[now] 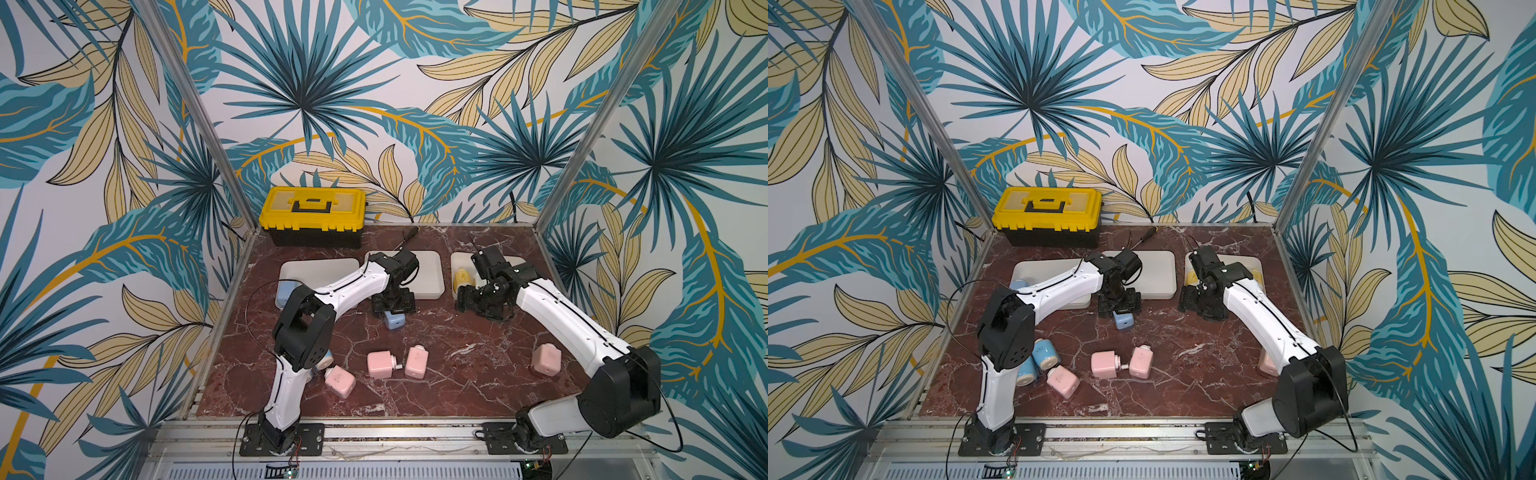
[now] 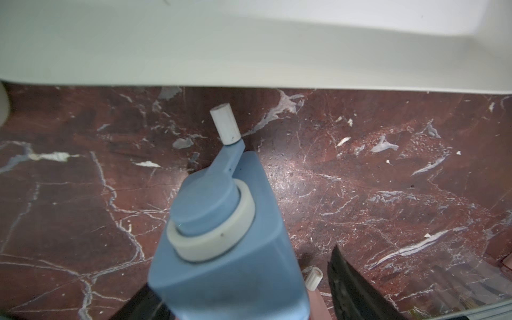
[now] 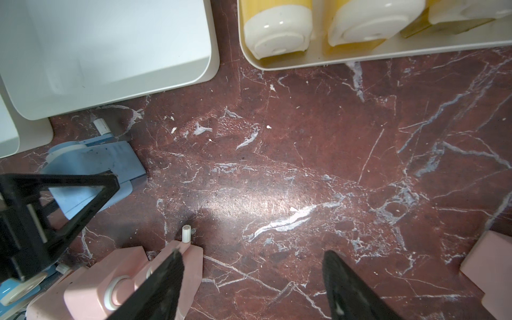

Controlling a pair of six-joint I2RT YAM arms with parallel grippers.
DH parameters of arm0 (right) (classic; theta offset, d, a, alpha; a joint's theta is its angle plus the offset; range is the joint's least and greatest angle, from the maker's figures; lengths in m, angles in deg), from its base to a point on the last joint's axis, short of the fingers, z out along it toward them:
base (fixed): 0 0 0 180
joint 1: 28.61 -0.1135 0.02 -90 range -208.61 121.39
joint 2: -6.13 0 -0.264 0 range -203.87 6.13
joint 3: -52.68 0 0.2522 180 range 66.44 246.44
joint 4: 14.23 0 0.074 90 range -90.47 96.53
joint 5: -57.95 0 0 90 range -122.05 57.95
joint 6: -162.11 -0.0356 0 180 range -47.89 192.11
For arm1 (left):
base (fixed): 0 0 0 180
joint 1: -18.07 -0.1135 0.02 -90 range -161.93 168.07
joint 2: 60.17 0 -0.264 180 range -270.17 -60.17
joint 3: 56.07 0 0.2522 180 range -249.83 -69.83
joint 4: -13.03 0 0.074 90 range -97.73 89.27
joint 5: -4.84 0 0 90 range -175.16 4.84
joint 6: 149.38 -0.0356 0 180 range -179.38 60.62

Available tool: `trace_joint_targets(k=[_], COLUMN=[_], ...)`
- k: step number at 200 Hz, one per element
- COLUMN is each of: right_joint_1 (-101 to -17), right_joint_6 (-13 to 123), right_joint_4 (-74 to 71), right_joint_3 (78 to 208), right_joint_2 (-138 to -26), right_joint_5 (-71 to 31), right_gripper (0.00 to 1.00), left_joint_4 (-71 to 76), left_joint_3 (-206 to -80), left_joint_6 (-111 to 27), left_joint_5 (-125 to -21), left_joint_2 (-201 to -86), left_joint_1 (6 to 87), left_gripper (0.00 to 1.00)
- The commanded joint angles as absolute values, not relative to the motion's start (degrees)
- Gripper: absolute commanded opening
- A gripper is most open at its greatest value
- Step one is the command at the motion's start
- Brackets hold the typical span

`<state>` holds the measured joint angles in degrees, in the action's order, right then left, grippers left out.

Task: Place the pencil sharpeners by color into the storage box
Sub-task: Pick up the pencil sharpener from the center of the board.

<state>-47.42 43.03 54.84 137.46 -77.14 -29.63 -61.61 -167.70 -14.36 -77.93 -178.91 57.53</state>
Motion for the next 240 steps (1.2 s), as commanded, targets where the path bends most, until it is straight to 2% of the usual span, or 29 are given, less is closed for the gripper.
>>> trace_joint_targets(k=[1, 42, 110, 170, 240], right_joint_1=[-47.15, -46.98, -46.89, -46.85, -46.81], right_joint_6=[44.14, 44.15, 44.03, 43.92, 43.46], right_joint_4=[54.75, 54.46, 53.76, 53.45, 53.23], right_joint_3=[136.41, 135.85, 135.62, 135.52, 135.91], right_joint_2=[-77.53, -77.87, -78.68, -78.95, -79.74], right_joint_5=[-29.15, -29.05, -28.41, -27.89, -27.41], right_gripper=[0.80, 0.80, 0.80, 0.80, 0.80], left_joint_4=[-61.80, -61.79, -61.83, -61.87, -62.92], left_joint_3=[-167.57, -167.18, -165.97, -165.81, -165.46], left_joint_6=[-13.35, -13.06, -13.93, -14.47, -15.55], left_joint_5=[-78.83, -79.53, -80.28, -80.07, -81.57], left_joint_2=[-181.32, -182.08, -181.15, -180.79, -174.46], left_joint_1=[57.76, 57.62, 56.41, 56.26, 56.11], left_gripper=[0.80, 0.72, 0.51, 0.49, 0.48])
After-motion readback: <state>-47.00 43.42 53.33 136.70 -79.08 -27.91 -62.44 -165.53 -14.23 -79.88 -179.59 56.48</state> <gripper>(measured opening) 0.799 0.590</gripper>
